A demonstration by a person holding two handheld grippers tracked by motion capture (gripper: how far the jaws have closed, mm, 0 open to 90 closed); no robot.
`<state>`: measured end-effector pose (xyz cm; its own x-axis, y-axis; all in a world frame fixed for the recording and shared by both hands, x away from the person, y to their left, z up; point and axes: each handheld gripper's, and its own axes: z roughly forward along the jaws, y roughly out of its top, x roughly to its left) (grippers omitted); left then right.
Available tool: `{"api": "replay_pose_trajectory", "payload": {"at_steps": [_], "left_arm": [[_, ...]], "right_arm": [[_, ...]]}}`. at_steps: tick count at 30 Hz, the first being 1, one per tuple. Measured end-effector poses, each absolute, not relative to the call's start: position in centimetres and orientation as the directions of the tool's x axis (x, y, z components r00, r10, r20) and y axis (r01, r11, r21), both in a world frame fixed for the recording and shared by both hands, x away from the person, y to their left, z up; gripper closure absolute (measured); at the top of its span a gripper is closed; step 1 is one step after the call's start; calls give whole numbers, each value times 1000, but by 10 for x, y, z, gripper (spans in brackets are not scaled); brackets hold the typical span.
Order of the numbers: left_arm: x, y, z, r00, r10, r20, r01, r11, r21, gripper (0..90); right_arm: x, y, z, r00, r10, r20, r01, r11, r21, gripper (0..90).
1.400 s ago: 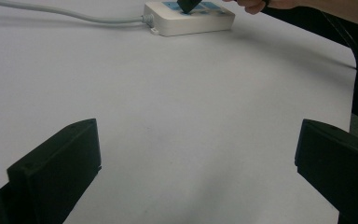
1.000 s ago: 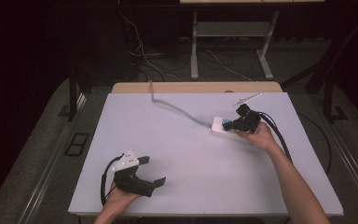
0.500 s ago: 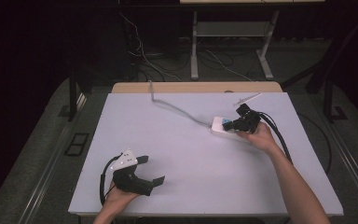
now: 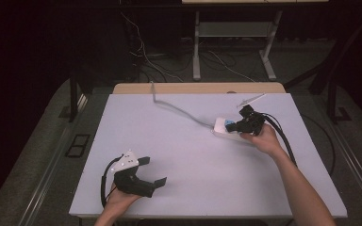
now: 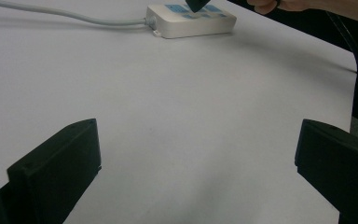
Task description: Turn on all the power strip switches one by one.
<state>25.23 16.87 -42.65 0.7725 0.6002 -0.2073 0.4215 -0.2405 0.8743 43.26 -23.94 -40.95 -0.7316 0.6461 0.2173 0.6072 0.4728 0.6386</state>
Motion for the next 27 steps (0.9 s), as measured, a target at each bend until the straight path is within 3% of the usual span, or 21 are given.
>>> {"api": "replay_pose_trajectory", "payload": {"at_steps": [5, 10, 16, 19, 27], "left_arm": [[251, 168, -426, 774, 599, -208, 421, -240, 875, 0], [251, 167, -426, 776, 596, -207, 417, -238, 877, 0], [251, 166, -425, 778, 592, -211, 416, -234, 879, 0], [250, 166, -425, 778, 591, -212, 416, -233, 879, 0], [251, 166, -425, 775, 594, -215, 418, -228, 879, 0]], "right_arm": [[424, -244, -402, -725, 659, 201, 603, 467, 646, 790], [411, -254, -395, -702, 687, 190, 608, 437, 663, 596], [392, -267, -386, -646, 738, 195, 627, 368, 687, 243], [383, -272, -385, -631, 740, 232, 650, 341, 679, 18], [346, -290, -382, -629, 730, 267, 632, 280, 722, 3]]}}
